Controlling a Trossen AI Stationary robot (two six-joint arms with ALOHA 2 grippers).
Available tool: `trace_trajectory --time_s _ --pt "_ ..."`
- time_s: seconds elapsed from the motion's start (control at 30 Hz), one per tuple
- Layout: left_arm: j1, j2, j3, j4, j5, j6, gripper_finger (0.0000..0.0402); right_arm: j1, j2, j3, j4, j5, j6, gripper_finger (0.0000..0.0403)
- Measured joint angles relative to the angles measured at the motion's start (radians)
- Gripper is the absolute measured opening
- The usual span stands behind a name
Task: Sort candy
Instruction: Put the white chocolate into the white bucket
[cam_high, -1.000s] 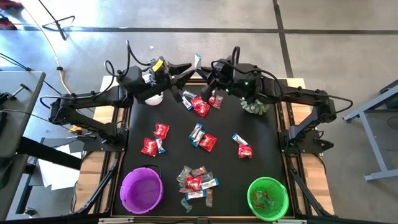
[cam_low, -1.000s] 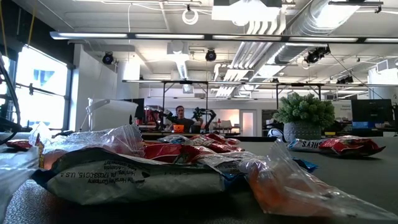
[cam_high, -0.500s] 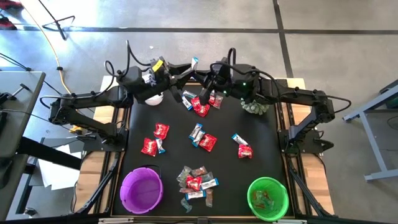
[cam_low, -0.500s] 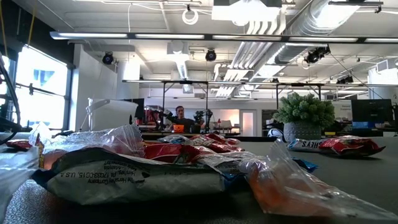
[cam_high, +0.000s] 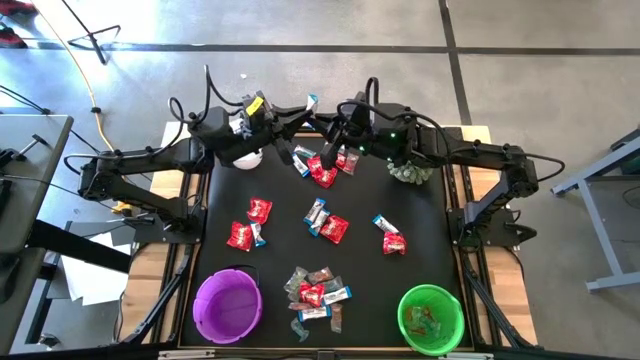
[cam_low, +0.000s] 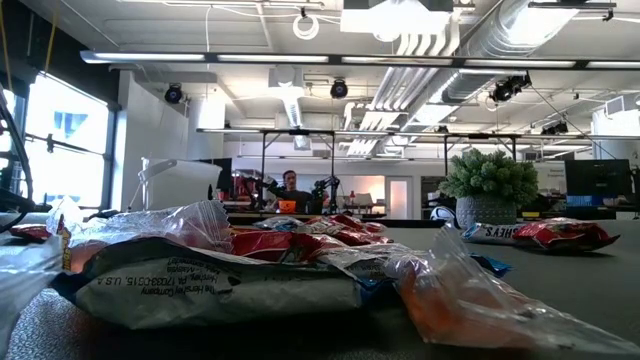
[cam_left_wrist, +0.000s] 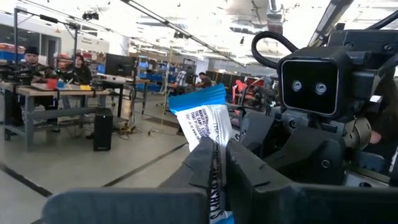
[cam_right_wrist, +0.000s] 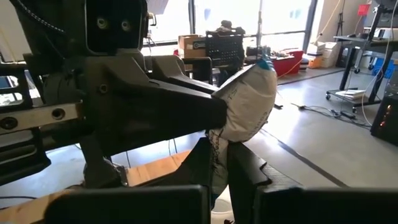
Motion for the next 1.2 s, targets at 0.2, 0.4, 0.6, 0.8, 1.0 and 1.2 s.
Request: trace_trajectory --time_s 0.2,0.4,0.6,0.8,1.0,1.2 --pt "0.000 0.000 0.000 -0.002 -0.015 0.004 0.0004 0.000 0.000 0.000 0.000 0.001 -0.014 0.0015" --pt "-0.001 -0.004 0.000 -0.007 -0.015 0.017 0.0001 0.001 0.000 0.000 -0.004 0.007 -0.015 0.0025" --pt "0.000 -0.010 0.000 -0.016 -0.024 0.019 0.0000 0.001 0.000 0.000 -0.011 0.007 -0.015 0.0098" --pt "0.000 -0.010 0.000 -0.016 -0.044 0.036 0.0000 0.001 -0.001 0.000 -0.033 0.013 -0.015 0.0172" --pt "0.000 -0.047 0.000 -0.068 -0.153 0.132 0.0000 0.001 -0.002 0.000 -0.136 0.056 -0.016 0.0205" --pt "0.001 -0.130 0.000 -0.249 -0.388 0.211 0.0000 0.001 -0.002 0.000 -0.240 0.071 -0.012 0.0206"
